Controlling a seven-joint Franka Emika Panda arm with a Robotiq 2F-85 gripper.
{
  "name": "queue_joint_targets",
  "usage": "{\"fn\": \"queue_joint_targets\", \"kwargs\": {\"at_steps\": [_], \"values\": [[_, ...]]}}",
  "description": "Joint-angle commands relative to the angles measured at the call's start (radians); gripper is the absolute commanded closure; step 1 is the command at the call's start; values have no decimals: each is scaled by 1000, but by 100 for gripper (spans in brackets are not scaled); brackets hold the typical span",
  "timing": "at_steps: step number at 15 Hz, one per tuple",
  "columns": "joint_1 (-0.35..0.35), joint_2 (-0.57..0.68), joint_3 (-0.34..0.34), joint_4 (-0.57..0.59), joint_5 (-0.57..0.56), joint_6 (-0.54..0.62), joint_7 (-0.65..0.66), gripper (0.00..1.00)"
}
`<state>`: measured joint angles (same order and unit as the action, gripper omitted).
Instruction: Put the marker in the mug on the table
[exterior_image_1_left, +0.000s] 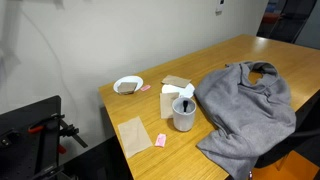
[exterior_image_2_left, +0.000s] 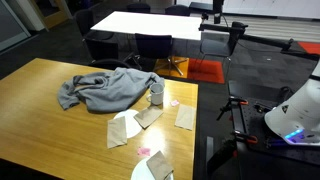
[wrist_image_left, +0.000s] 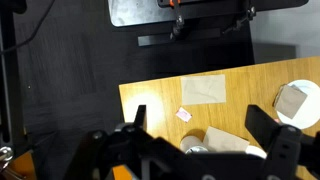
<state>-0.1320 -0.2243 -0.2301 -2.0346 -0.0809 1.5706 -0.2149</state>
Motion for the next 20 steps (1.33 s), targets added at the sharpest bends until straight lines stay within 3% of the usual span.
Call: {"fn": "queue_joint_targets", "kwargs": {"at_steps": [1, 6, 9, 16, 20], "values": [[-11, 2, 9, 3, 2, -2, -2, 0], [-11, 2, 9, 3, 2, -2, -2, 0], [-2, 8, 13, -18, 3, 64, -29, 0], [26, 97, 25, -71, 25, 300, -238, 0], [32, 165, 37, -118, 43, 516, -411, 0]]}}
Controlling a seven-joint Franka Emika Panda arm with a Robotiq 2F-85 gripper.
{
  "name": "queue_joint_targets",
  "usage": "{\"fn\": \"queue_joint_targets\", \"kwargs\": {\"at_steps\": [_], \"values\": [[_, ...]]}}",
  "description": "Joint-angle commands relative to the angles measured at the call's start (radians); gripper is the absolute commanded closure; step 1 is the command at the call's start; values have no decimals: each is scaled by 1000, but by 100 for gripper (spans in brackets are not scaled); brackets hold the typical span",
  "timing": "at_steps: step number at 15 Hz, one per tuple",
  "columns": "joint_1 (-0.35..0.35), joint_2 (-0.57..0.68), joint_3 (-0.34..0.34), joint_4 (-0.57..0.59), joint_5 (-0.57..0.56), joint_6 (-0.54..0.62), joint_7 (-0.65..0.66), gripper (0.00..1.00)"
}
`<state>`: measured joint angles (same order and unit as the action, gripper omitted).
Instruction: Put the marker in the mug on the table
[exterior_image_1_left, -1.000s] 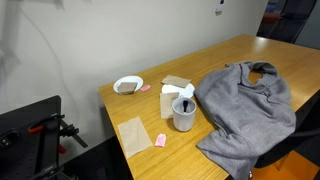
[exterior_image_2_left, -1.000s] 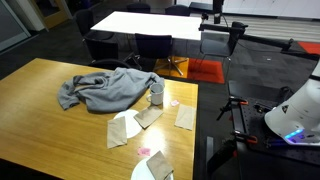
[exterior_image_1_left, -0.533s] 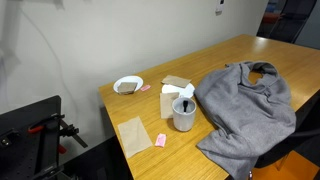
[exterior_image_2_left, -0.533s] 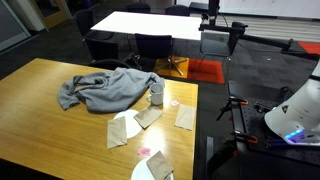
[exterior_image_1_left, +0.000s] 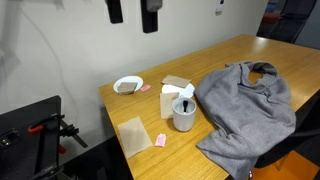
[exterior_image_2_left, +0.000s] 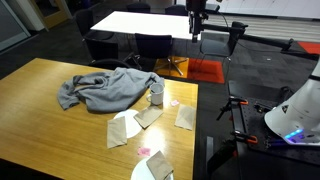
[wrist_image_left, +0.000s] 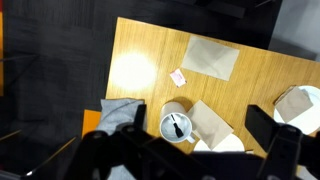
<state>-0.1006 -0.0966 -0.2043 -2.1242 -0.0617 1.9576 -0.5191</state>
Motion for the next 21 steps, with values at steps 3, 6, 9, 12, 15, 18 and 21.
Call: {"fn": "queue_joint_targets", "kwargs": {"at_steps": [3, 6, 9, 12, 15, 18, 21], "values": [[-1, 102, 27, -67, 97, 335, -205, 0], [-7, 185, 59, -74, 197, 483, -303, 0], [-26, 271, 103, -53, 299, 566, -391, 0], [-57, 345, 151, -26, 375, 596, -460, 0], [-86, 413, 176, 10, 379, 609, -472, 0], [-111, 465, 185, 43, 350, 599, -455, 0], [-121, 462, 192, 23, 326, 595, -427, 0]]}}
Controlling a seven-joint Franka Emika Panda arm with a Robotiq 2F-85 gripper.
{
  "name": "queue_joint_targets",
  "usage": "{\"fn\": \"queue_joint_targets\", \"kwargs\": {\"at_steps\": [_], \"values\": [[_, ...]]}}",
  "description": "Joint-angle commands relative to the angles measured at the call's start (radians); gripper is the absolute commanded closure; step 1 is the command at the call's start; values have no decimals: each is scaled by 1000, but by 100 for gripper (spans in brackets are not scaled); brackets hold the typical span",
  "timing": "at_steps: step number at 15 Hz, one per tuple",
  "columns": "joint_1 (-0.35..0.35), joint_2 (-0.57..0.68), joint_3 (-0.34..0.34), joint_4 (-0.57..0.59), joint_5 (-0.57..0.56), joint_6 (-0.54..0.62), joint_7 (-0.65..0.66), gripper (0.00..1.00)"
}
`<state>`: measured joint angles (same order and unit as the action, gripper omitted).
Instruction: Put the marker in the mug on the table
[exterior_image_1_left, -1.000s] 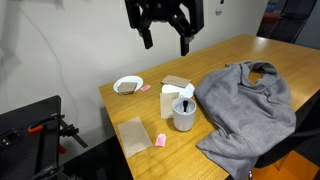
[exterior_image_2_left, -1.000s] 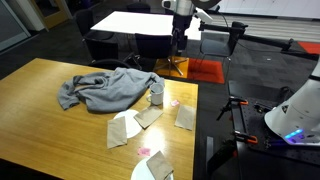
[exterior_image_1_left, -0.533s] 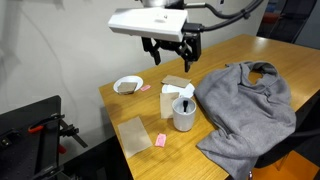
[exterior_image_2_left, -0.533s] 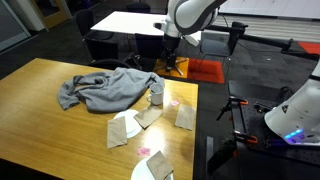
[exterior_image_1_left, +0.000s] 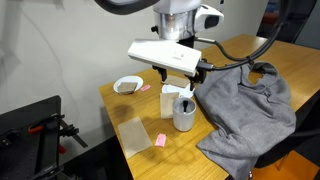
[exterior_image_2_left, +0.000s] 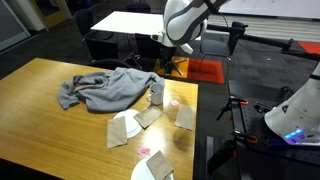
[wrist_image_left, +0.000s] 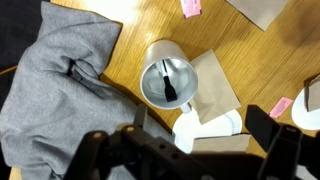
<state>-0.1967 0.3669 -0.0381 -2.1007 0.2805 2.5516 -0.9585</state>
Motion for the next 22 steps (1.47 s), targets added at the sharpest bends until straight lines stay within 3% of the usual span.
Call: {"fn": "queue_joint_targets", "kwargs": {"at_steps": [1, 11, 17, 22], "values": [[-31, 12, 26, 7, -22, 1, 13, 0], [-38, 45, 40, 28, -30, 14, -13, 0], [-43, 62, 61, 5, -90, 99, -36, 2], [-57, 104, 89, 11, -112, 149, -46, 42]]}}
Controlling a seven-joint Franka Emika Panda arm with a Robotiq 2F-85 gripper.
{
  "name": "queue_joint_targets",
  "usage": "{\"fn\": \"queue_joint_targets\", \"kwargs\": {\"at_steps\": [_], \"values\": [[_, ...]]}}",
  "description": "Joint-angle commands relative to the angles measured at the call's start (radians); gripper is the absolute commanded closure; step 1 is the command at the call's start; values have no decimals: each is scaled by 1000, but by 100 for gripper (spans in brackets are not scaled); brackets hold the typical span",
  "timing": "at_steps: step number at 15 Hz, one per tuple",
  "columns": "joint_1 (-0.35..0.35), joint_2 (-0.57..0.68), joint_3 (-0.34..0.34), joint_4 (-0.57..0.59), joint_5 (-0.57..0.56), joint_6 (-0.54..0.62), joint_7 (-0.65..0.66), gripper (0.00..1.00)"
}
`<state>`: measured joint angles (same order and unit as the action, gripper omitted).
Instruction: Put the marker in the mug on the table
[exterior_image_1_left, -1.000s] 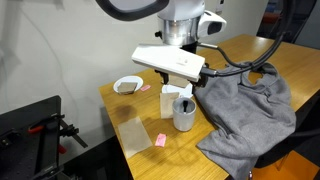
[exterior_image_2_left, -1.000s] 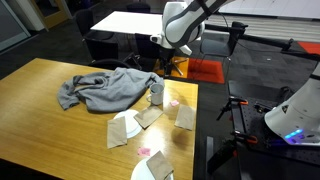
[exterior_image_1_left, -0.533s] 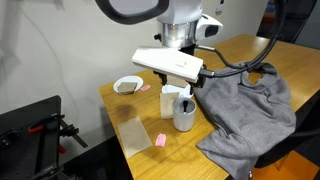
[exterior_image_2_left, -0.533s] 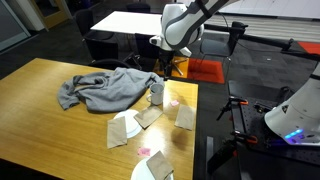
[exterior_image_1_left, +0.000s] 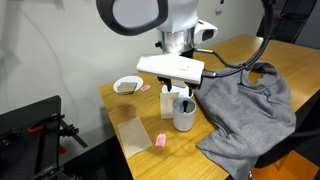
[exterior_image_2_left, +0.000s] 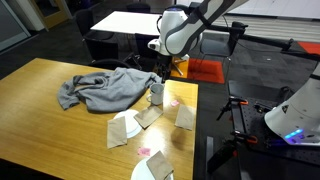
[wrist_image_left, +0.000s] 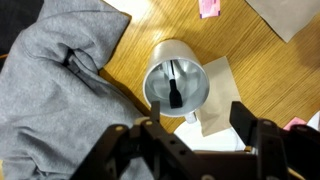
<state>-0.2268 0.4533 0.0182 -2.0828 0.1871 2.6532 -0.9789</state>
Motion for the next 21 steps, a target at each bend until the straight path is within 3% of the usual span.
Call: {"fn": "queue_joint_targets", "kwargs": {"at_steps": [1, 3, 4, 8, 21], "values": [[-24, 30, 33, -6, -28, 65, -17, 46], [-24, 58, 37, 1, -44, 102, -6, 50], [-28, 76, 44, 9, -50, 116, -5, 46], [-32, 143, 59, 44, -81, 162, 12, 45], [-69, 220, 113, 135, -96, 137, 21, 56]]}}
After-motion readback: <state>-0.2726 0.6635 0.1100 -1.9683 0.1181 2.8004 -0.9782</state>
